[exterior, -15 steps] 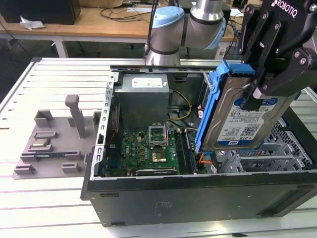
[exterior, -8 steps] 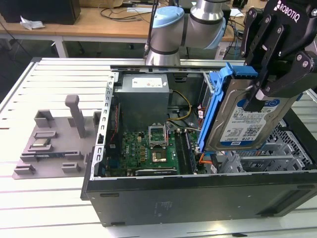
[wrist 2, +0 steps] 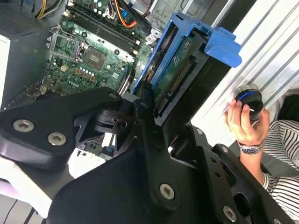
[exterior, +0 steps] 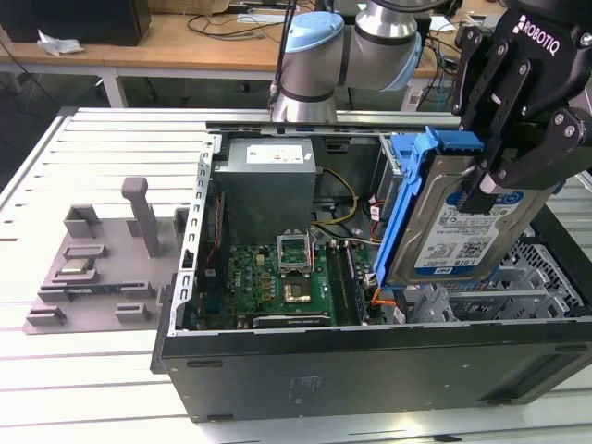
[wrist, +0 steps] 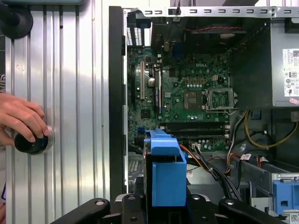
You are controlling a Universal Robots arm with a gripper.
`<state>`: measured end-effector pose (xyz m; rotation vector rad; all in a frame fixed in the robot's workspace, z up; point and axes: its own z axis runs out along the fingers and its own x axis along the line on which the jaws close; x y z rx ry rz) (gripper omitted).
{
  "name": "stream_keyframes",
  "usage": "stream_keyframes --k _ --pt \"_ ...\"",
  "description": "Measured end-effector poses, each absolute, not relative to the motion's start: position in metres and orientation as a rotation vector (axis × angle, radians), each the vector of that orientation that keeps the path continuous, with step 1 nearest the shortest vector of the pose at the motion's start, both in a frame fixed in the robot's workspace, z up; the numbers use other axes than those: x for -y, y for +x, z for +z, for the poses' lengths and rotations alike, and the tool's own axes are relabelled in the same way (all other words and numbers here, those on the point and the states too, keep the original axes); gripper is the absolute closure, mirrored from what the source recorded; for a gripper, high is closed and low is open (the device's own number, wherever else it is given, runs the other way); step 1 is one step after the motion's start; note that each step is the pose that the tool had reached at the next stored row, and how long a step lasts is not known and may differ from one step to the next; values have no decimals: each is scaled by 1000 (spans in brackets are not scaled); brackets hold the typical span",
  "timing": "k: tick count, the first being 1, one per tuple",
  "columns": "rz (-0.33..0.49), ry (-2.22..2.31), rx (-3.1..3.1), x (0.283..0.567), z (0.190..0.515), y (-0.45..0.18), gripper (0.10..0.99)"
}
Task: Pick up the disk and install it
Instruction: 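Pick up the disk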
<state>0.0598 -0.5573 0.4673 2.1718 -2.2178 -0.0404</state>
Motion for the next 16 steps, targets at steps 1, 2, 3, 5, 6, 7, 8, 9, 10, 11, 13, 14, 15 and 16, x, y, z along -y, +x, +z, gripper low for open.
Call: stream_keyframes --k 1,2,3,5,6,7,8,9,10,11,13,14,15,16 --pt "-40 2172 2218 557 467 60 725" --pt "-40 2172 2218 557 466 61 725" --pt "-40 2172 2218 556 465 62 725" --pt "-40 2172 2218 554 463 69 725" --pt "-40 2172 2218 553 462 73 725" --pt "-40 2172 2218 552 462 75 725" --pt "-40 2172 2218 551 462 80 725" --pt "-40 2172 2218 549 461 87 725" --pt "-40 2172 2218 548 461 90 725" --pt "-40 2172 2218 547 461 92 725" --pt "-40 2171 2217 544 459 103 725" --pt "-39 2171 2217 543 459 106 725" --pt "-39 2171 2217 543 459 108 725" --pt "-39 2171 2217 542 458 111 725"
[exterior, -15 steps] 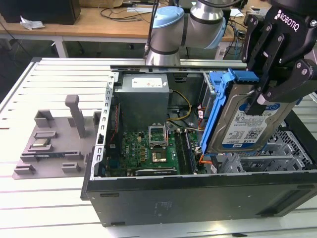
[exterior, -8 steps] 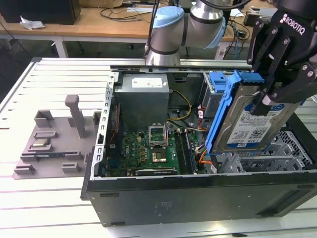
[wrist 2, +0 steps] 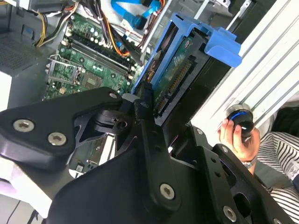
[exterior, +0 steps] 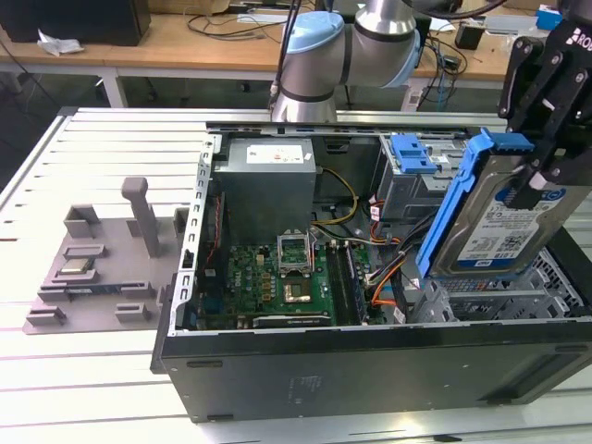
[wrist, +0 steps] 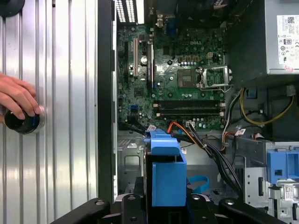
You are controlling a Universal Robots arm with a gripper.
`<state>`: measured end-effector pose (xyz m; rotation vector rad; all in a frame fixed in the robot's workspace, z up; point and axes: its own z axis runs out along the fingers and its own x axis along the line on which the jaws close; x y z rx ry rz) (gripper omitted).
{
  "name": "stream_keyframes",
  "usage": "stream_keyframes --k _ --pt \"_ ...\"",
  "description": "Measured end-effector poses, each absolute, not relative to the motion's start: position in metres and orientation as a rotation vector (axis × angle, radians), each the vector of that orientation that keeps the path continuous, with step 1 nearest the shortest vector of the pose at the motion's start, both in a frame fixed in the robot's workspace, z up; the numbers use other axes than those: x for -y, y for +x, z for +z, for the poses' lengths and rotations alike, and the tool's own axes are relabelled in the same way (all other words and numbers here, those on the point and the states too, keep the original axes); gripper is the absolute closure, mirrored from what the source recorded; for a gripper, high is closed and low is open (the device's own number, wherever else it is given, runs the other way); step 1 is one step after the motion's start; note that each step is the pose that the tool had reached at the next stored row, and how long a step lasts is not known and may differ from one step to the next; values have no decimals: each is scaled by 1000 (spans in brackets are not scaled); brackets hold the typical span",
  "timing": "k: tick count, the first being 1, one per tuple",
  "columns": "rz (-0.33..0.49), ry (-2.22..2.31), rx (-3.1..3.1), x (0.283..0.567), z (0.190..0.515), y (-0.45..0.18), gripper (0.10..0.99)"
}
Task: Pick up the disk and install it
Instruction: 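Pick up the disk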
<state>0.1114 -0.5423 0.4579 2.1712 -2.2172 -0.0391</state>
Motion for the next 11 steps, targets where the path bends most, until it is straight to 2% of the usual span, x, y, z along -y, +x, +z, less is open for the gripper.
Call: stream_keyframes --k 11 --pt "-39 2171 2217 537 447 128 725"
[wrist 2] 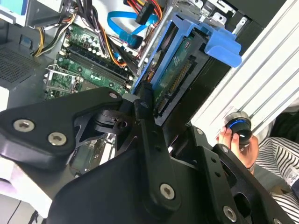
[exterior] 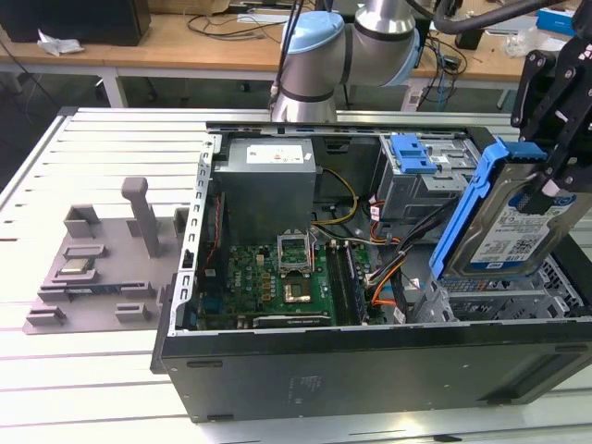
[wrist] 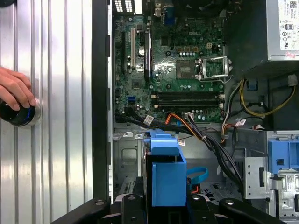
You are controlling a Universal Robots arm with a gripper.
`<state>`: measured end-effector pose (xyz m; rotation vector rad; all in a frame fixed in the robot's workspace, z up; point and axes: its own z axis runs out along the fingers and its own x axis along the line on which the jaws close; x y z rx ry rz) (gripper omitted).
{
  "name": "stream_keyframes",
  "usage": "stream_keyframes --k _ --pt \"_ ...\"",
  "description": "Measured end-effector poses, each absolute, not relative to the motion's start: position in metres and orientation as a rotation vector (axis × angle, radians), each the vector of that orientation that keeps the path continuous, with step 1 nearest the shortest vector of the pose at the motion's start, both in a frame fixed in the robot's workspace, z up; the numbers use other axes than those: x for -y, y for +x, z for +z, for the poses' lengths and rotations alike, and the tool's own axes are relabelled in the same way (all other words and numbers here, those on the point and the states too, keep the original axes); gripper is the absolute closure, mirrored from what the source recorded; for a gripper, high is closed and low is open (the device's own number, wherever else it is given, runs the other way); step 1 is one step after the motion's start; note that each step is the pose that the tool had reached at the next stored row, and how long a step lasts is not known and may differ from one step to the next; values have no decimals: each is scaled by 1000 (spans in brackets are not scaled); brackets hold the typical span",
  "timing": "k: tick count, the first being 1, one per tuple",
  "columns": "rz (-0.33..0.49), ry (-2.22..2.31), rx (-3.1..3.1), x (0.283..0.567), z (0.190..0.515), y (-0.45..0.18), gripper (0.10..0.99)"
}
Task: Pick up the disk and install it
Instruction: 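Pick up the disk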
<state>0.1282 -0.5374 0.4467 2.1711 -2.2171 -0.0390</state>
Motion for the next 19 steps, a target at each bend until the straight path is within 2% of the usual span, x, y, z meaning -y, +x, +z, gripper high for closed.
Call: stream_keyframes --k 19 --pt "-29 2167 2213 539 441 139 725"
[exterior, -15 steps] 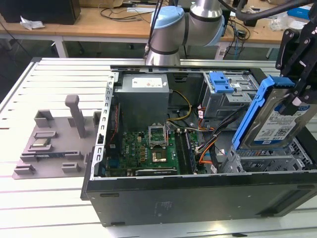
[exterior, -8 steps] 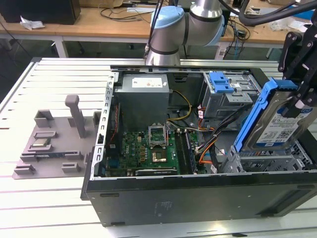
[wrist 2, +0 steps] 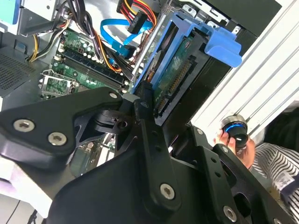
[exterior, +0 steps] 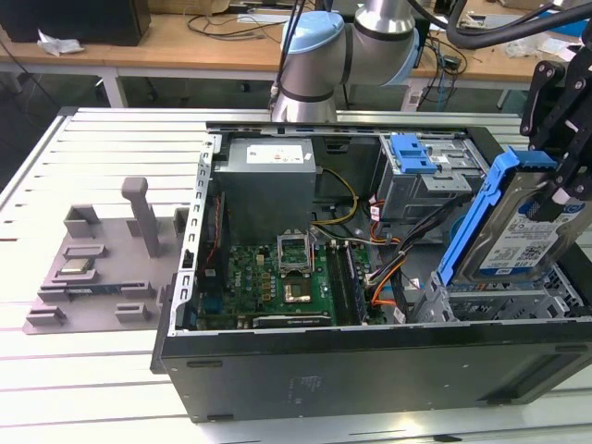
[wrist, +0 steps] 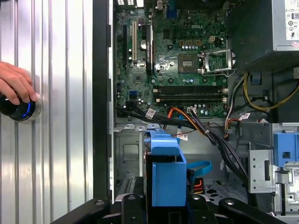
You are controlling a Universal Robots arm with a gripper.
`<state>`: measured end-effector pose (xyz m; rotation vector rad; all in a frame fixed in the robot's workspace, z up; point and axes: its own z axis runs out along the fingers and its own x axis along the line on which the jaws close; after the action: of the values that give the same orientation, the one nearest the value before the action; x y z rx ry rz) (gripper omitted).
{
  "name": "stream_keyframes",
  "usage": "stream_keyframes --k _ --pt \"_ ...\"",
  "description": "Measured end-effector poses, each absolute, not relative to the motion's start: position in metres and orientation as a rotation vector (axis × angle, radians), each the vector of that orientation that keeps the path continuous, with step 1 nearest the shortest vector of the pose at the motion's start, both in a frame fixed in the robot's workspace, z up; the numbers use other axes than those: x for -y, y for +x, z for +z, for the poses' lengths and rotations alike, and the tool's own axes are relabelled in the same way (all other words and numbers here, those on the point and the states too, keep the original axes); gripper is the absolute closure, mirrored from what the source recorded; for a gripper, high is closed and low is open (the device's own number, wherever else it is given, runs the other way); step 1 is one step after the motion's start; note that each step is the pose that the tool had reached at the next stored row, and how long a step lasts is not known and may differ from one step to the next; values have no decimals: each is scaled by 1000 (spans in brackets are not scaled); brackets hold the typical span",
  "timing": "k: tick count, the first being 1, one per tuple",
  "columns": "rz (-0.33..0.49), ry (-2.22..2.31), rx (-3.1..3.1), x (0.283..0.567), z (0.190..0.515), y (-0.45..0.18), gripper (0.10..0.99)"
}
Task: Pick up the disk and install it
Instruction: 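Pick up the disk, then insert the disk into the insertion slot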
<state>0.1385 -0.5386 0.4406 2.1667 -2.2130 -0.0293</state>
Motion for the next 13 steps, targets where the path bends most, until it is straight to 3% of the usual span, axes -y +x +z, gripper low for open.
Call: stream_keyframes --k 13 --pt "-24 2164 2211 539 434 139 725"
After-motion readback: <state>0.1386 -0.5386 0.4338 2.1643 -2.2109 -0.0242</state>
